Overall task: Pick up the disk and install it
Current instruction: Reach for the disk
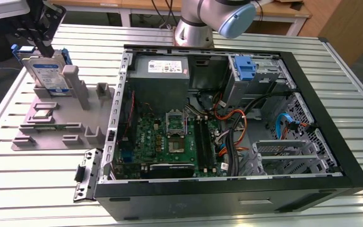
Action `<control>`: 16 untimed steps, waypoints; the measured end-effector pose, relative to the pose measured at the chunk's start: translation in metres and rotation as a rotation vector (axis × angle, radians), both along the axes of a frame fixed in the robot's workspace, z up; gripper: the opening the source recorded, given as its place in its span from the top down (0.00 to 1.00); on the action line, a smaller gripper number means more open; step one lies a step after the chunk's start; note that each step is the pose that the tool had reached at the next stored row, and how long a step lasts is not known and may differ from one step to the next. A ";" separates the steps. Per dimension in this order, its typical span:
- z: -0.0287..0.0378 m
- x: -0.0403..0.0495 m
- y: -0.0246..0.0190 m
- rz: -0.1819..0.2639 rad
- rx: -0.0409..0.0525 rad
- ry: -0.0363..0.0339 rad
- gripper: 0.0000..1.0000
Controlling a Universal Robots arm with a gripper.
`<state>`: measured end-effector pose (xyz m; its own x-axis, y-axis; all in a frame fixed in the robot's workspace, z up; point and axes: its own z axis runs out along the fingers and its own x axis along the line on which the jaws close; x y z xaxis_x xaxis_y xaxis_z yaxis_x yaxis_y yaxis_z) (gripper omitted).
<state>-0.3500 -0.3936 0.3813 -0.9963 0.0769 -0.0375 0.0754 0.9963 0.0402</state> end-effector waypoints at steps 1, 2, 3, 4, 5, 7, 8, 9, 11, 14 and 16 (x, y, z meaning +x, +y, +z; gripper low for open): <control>0.0000 -0.0001 0.0000 0.000 -0.0001 0.0001 0.89; 0.0000 -0.0001 0.0000 0.000 0.0000 0.0000 0.89; 0.0000 -0.0001 0.0000 0.000 0.0000 0.0000 0.89; 0.0000 -0.0001 0.0000 0.000 0.0000 0.0000 0.89; 0.0000 -0.0001 0.0000 0.000 0.0000 0.0000 0.89; -0.0001 -0.0001 0.0000 0.000 0.0000 0.0000 0.89; -0.0001 -0.0002 0.0000 0.000 -0.0001 0.0000 0.89; -0.0003 -0.0002 0.0000 0.000 -0.0003 0.0001 0.89; -0.0014 -0.0002 0.0003 0.000 -0.0019 -0.0001 0.89; -0.0045 -0.0006 0.0010 0.000 -0.0107 0.0000 0.89; -0.0066 -0.0012 0.0019 0.000 -0.0149 0.0001 0.89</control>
